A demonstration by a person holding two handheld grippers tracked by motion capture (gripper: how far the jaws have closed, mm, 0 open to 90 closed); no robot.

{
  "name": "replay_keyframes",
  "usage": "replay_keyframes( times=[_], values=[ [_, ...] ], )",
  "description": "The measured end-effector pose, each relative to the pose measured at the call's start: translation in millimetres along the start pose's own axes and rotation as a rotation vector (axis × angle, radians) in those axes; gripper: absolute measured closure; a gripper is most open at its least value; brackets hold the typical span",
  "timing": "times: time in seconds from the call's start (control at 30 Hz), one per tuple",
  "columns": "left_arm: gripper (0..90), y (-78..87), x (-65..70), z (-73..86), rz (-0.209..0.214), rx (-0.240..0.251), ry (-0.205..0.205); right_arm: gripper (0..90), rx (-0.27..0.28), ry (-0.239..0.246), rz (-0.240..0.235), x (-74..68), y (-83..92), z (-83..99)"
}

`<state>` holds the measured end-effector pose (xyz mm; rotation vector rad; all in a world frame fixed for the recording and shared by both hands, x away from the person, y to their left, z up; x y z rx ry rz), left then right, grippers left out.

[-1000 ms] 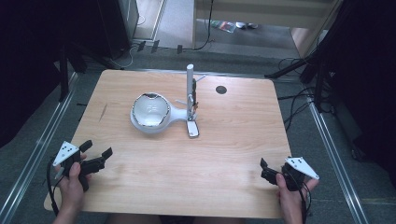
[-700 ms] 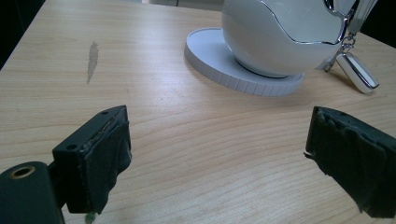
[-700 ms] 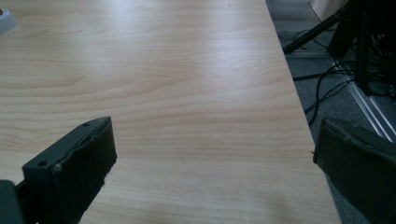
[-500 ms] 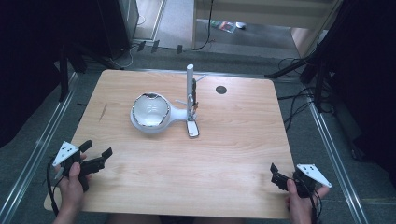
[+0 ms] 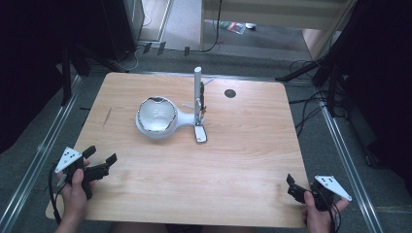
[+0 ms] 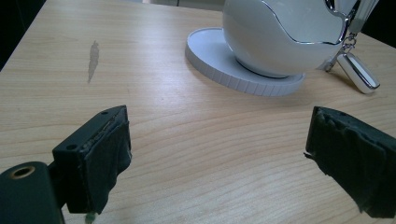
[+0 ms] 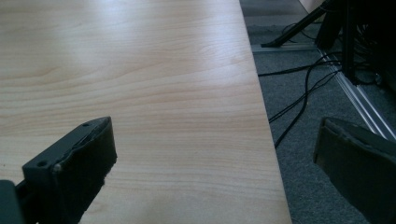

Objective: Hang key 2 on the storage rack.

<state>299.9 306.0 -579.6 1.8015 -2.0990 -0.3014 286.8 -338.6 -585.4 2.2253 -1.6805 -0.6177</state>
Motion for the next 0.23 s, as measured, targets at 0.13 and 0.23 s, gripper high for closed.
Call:
replay_keyframes(
  times=[0.13, 0.23],
  values=[
    [7.3, -0.6, 0.3, 0.3, 0.008, -0.009, -0.001, 0.0, 0.005, 0.001, -0.001, -1.6, 0.5, -0.1],
    [7.3, -1.7, 1.3, 0.7, 0.010, -0.017, -0.016, 0.0, 0.004, 0.007, -0.004, -1.2, -0.6, -0.6]
  ],
)
Point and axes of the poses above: each handheld gripper's, and its own axes: y roughly backward along the jaws, z roughly out of its underside, x roughly to its right, the point moved 8 cm from there along -y, roughly forward along the jaws, and after that the axes turned 11 degrees about -z, right-handed, at the moved point
